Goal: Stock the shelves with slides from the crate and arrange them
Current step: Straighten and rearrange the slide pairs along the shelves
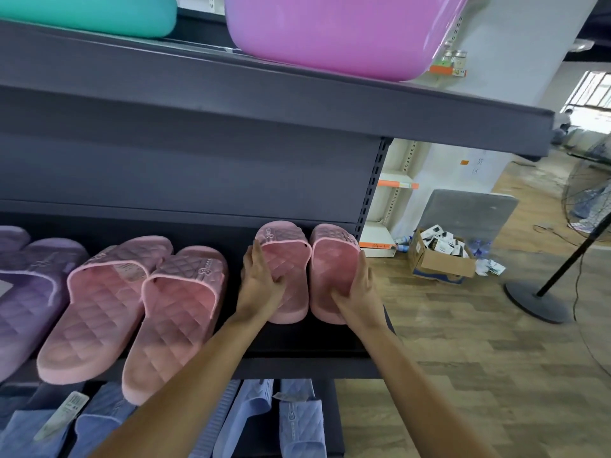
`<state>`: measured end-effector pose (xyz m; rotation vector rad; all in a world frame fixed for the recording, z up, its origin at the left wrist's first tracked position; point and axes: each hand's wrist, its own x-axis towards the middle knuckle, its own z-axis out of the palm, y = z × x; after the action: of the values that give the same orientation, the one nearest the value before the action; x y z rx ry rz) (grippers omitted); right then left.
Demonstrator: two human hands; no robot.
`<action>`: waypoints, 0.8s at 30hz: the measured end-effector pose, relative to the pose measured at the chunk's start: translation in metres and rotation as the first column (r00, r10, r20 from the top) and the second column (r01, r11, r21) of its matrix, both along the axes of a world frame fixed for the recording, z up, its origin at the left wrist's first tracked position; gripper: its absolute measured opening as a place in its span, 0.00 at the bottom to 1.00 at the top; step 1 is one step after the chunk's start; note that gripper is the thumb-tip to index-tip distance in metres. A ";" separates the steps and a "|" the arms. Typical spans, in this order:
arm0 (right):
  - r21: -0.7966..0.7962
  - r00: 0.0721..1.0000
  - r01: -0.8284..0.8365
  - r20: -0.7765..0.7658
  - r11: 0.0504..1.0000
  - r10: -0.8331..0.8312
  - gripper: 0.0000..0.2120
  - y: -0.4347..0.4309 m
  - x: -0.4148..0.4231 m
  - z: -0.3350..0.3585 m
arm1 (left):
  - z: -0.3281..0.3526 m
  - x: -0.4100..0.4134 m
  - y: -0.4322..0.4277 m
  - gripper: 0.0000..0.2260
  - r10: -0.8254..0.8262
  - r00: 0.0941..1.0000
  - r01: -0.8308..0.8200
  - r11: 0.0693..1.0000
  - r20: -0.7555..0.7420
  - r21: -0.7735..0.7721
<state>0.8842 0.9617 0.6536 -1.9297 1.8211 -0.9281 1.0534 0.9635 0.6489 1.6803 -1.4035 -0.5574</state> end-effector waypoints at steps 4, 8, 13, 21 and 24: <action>-0.057 0.969 -0.113 -0.225 0.992 0.098 0.41 0.021 -0.004 0.011 | 0.013 0.010 0.026 0.27 -0.068 0.970 0.102 0.985 0.233 -0.139; -0.146 0.940 -0.242 -0.282 0.959 0.194 0.37 0.035 0.005 0.015 | 0.033 0.024 0.057 0.22 -0.144 0.960 0.200 0.953 0.242 -0.229; -0.199 0.924 -0.323 -0.277 0.925 0.263 0.31 0.046 0.033 0.017 | 0.044 0.058 0.088 0.23 -0.010 0.942 0.097 0.966 0.336 -0.242; -0.172 0.857 -0.474 -0.317 0.864 0.407 0.32 0.062 0.093 0.020 | 0.036 0.132 0.131 0.22 0.189 0.890 -0.147 0.980 0.415 -0.130; -0.146 0.840 -0.505 -0.308 0.851 0.446 0.33 0.066 0.118 0.021 | 0.030 0.161 0.136 0.27 0.192 0.887 -0.181 0.981 0.419 -0.068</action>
<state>1.0026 1.0279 0.6750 -2.5937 1.2741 -0.7503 1.2142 1.0998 0.6789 1.9680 -1.5134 -0.0582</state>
